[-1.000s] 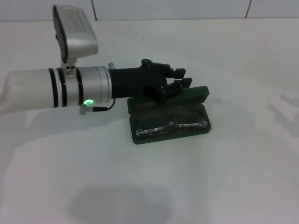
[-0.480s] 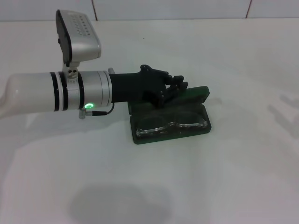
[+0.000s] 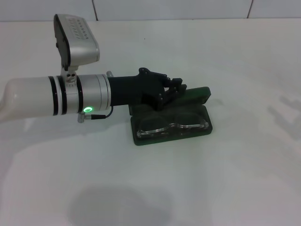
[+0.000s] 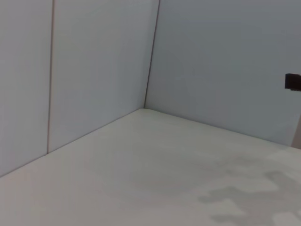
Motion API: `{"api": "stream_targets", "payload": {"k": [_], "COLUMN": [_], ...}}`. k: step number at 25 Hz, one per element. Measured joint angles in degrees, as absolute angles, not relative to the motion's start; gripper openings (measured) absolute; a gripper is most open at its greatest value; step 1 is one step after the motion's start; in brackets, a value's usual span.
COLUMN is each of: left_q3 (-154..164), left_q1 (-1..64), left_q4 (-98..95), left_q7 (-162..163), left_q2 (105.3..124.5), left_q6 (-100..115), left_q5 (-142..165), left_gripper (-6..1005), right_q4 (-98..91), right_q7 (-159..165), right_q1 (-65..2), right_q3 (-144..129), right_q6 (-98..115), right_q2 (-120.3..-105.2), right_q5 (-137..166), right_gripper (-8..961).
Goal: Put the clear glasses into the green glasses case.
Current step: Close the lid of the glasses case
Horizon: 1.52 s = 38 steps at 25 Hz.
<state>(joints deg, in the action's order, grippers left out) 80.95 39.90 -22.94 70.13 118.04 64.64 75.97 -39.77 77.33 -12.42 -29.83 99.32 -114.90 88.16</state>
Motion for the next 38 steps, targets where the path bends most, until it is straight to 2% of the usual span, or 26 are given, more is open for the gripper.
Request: {"api": "stream_targets", "payload": {"k": [23,38], "left_q3": [81.36,81.40], "left_q1": [39.15,36.48], "left_q4": [-22.27,-22.06], "left_q7": [70.18,69.09], "left_q2": [118.25,119.40], "left_q6": [65.09,66.05], "left_q5": [77.92,79.80], "left_gripper": [163,162], "right_q4": [-36.91,-36.89], "right_q7": [75.13,75.12], "right_q1": [-13.28,-13.69], "right_q3": [-29.79,-29.71], "right_q6": [98.78,98.55], "right_q2": [-114.87,-114.96], "right_q5": [88.15,88.15], "right_gripper": [500,505]}}
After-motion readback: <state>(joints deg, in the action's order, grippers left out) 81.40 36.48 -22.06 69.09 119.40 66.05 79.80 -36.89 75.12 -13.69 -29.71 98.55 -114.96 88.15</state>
